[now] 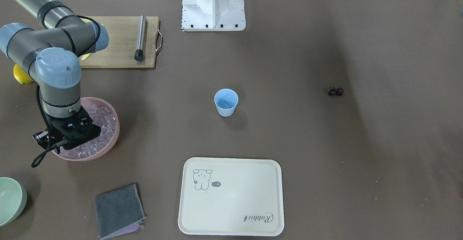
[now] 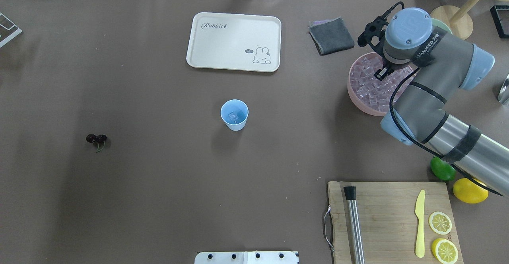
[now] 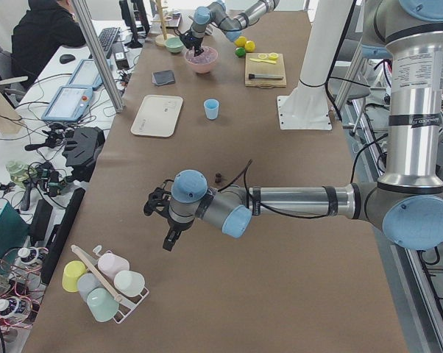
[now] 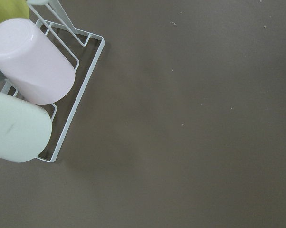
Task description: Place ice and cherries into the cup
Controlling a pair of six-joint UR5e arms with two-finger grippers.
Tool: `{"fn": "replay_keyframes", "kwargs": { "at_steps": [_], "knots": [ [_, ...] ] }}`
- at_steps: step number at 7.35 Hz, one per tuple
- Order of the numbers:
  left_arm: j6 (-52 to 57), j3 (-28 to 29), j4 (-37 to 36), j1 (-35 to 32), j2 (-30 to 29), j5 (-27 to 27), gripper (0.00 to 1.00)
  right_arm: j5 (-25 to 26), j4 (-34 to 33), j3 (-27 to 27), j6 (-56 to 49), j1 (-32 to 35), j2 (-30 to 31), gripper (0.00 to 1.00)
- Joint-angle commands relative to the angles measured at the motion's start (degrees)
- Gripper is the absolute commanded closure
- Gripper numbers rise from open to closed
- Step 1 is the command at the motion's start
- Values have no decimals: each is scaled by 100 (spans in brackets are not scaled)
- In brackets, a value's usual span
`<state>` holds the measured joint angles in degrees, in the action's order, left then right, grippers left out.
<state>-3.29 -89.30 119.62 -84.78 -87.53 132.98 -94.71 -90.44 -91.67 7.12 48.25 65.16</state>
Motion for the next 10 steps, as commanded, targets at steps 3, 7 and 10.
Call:
{"fn": "replay_keyframes", "kwargs": {
  "at_steps": [3,7,10],
  "knots": [
    [3,27,0,-4,-1,0,2,5,0,-53,9,0,57,69],
    [3,27,0,-4,-1,0,2,5,0,-79,9,9,67,87],
    [3,62,0,-4,-1,0,2,-21,-78,-236,0,17,40,14]
  ]
}}
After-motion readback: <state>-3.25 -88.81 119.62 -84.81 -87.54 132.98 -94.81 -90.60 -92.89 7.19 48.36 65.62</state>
